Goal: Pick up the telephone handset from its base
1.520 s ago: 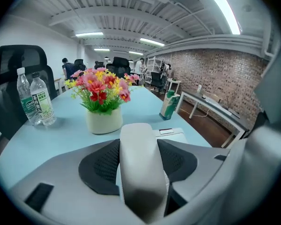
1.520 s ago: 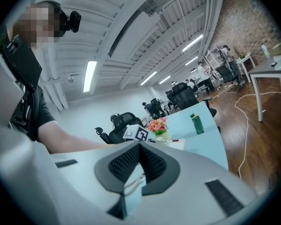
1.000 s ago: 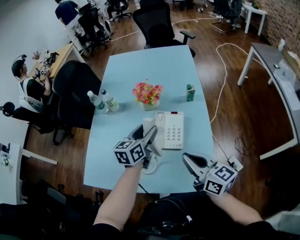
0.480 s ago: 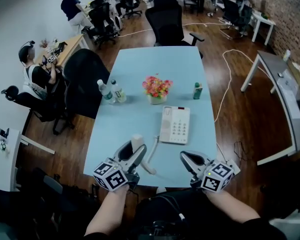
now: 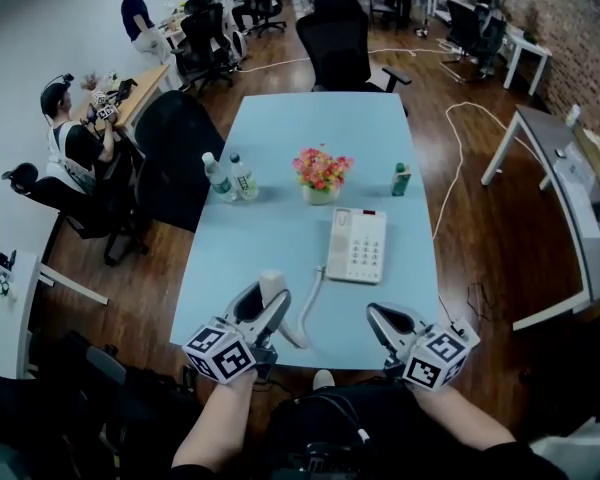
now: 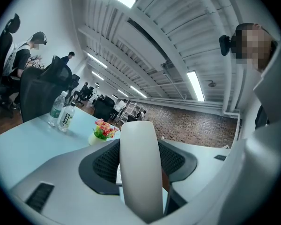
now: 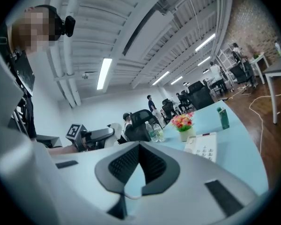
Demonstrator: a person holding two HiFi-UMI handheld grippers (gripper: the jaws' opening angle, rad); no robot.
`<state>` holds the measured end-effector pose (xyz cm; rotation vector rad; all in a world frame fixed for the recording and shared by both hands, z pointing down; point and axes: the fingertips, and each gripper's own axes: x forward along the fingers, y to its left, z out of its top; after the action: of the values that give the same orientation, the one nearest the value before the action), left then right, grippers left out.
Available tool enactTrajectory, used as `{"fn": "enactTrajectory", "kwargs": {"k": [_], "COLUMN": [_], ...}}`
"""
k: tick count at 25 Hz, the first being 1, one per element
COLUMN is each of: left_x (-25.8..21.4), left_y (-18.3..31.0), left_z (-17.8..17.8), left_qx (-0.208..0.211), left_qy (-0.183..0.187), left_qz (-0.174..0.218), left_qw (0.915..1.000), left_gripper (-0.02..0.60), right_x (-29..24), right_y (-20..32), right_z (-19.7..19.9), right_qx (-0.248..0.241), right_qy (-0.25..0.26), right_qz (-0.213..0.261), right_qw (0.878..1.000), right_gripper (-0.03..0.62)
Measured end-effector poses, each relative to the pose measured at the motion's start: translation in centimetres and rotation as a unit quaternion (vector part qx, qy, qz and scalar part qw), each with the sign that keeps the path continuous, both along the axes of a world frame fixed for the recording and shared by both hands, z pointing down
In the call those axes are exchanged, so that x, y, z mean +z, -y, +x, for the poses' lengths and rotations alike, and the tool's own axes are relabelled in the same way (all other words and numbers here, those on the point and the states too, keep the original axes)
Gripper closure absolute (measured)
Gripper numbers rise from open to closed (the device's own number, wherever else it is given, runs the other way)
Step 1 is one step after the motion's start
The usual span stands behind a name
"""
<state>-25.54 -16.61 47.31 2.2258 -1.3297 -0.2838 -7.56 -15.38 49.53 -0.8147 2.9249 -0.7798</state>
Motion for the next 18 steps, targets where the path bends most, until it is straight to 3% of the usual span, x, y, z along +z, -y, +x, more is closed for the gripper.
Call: {"fn": "enactTrajectory", "kwargs": {"k": [18], "left_x": [0.8], "left_y": [-0.5], "left_z": [0.8], "left_qx": [0.051], "left_qy": [0.013], "left_qz": [-0.012], "left_qw": [0.9986], "left_gripper": [0.339], "right_x": [0.8], "right_y": [-3.0], "right_z": [0.2], "right_qx": [0.051], "right_qy": [0.002], "right_qz": [-0.002], "right_qw": [0.999], "right_gripper": [0.579]}}
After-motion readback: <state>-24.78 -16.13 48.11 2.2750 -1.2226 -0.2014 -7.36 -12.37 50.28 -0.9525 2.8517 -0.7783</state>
